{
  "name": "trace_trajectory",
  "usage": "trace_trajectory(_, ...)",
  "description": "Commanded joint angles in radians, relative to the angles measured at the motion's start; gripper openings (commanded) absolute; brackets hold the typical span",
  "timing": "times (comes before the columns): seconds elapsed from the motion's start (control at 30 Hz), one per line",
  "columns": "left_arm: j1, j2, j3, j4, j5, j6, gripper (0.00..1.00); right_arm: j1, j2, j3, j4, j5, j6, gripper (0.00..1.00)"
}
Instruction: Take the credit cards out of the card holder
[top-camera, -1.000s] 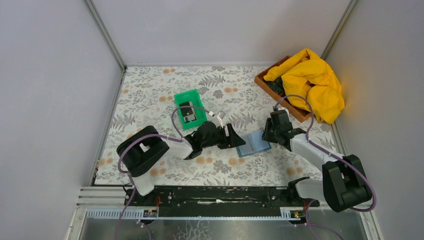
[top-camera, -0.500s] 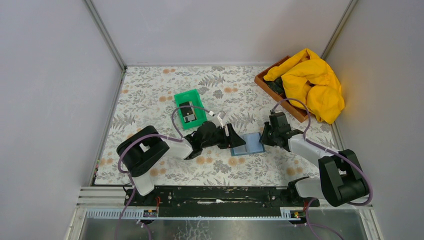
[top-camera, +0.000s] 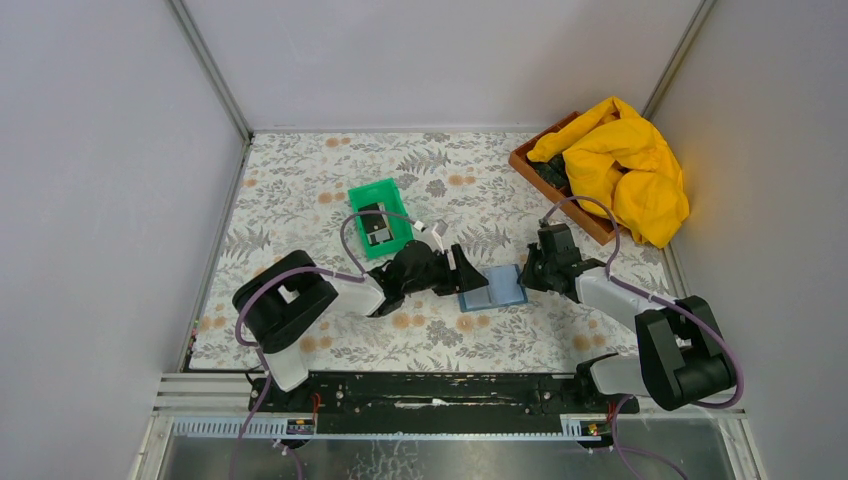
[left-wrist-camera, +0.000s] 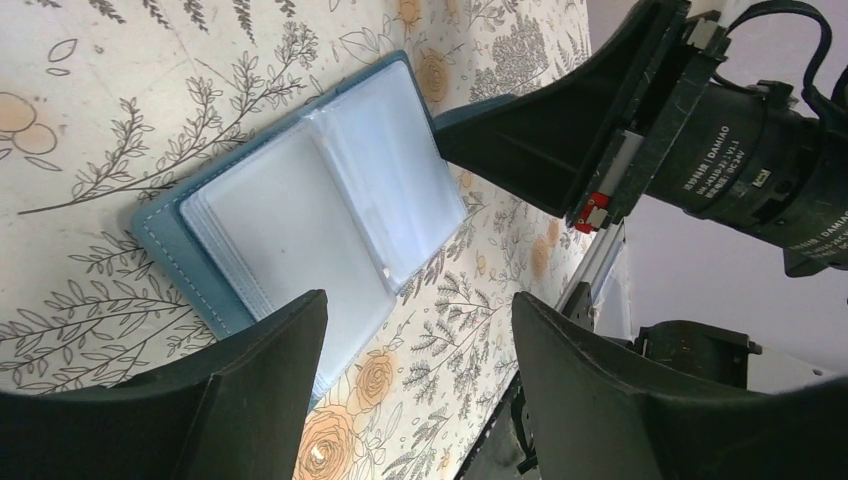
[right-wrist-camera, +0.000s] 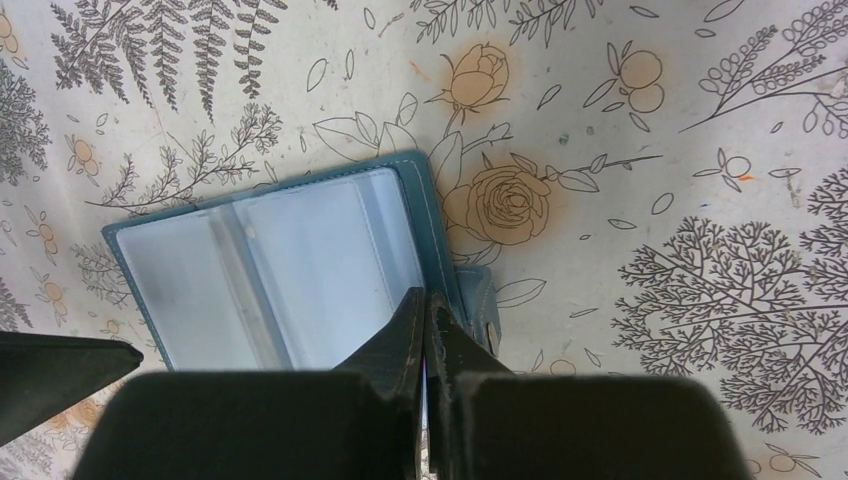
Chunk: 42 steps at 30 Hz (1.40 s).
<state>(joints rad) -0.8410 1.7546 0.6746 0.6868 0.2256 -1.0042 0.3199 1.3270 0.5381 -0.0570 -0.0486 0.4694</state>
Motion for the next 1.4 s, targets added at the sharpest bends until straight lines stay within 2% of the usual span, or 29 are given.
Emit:
trace_trajectory(0.0, 0.005, -0.047, -0.005, -0.025, -0.044, -0.012, 0.75, -0.001, -0.025, -0.01, -0.007, -0.039, 0.005, 0.0)
trace_trajectory(0.23, 0.004, -0.078, -0.052, -0.012, -0.069, -0.036, 0.75, 0.0, -0.045, -0.022, -0.011, -0.053, 0.006, 0.0)
trace_trajectory(1.37, 0.004, 0.006, 0.018, -0.107, -0.096, 0.007, 0.76, 0.0, -0.078, -0.03, -0.02, -0.071, -0.001, 0.0)
